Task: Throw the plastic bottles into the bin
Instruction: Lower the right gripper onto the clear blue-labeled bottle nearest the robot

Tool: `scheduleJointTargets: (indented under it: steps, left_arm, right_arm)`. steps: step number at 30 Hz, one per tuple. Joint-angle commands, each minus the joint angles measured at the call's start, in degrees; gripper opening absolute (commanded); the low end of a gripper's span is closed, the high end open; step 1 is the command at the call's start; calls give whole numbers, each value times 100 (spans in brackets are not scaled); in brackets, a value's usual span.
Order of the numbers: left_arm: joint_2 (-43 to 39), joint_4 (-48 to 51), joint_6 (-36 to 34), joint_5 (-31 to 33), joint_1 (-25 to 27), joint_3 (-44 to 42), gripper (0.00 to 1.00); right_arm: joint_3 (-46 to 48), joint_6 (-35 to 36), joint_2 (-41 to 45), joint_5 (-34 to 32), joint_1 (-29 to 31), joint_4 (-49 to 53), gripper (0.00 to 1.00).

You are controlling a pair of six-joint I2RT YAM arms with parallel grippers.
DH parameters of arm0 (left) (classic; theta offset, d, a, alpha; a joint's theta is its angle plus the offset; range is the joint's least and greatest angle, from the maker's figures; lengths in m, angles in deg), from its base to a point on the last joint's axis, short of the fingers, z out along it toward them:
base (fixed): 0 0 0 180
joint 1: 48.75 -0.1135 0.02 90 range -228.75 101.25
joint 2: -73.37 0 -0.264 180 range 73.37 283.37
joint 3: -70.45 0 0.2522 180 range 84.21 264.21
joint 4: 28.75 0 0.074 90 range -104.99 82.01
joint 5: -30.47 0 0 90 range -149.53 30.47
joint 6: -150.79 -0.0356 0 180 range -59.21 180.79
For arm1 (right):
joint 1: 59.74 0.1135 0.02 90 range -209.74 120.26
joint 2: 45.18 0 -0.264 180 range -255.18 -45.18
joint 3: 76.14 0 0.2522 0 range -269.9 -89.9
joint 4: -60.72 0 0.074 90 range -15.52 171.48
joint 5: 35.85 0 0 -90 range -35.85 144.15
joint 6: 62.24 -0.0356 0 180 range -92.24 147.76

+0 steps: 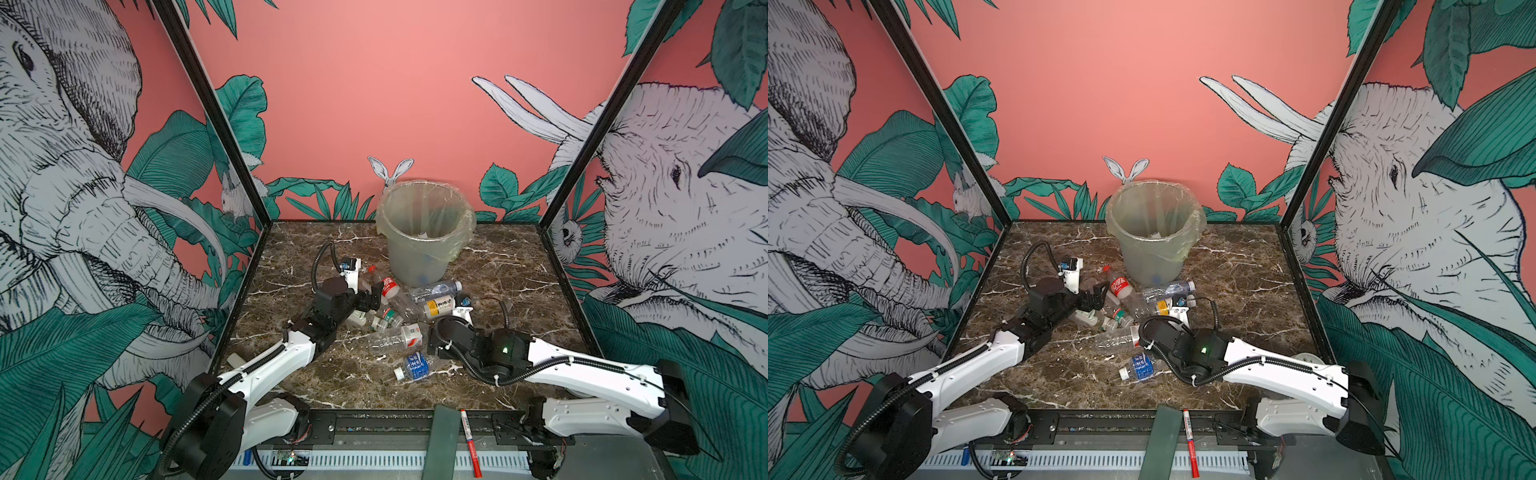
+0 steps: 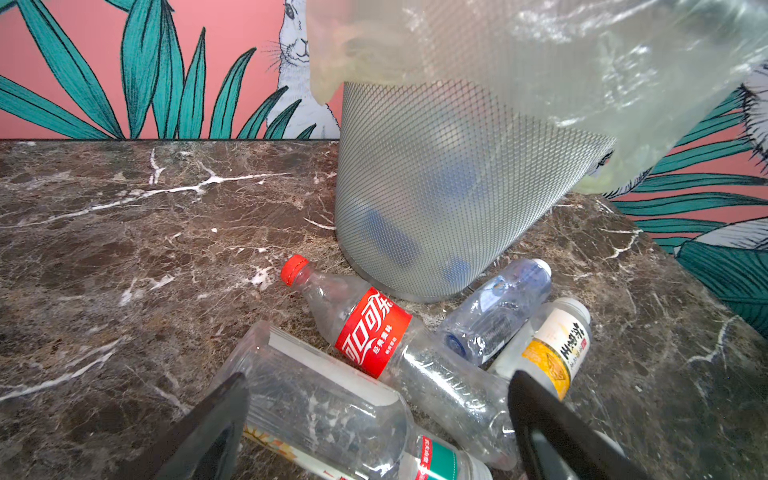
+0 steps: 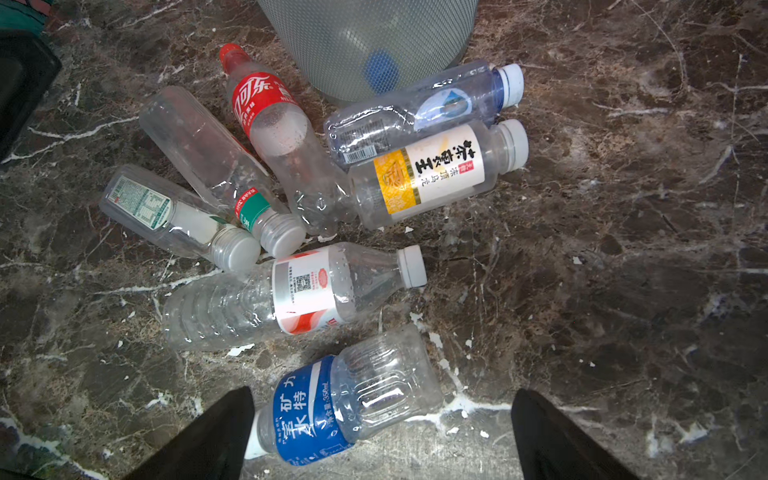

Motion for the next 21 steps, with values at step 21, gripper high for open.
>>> scheduleJointTargets:
  steps: [21]
  left_arm:
    - [-192,-104,32,114,-5,-124,98]
  right_arm:
    - [122,-2671,-1170,581,621,-408,99]
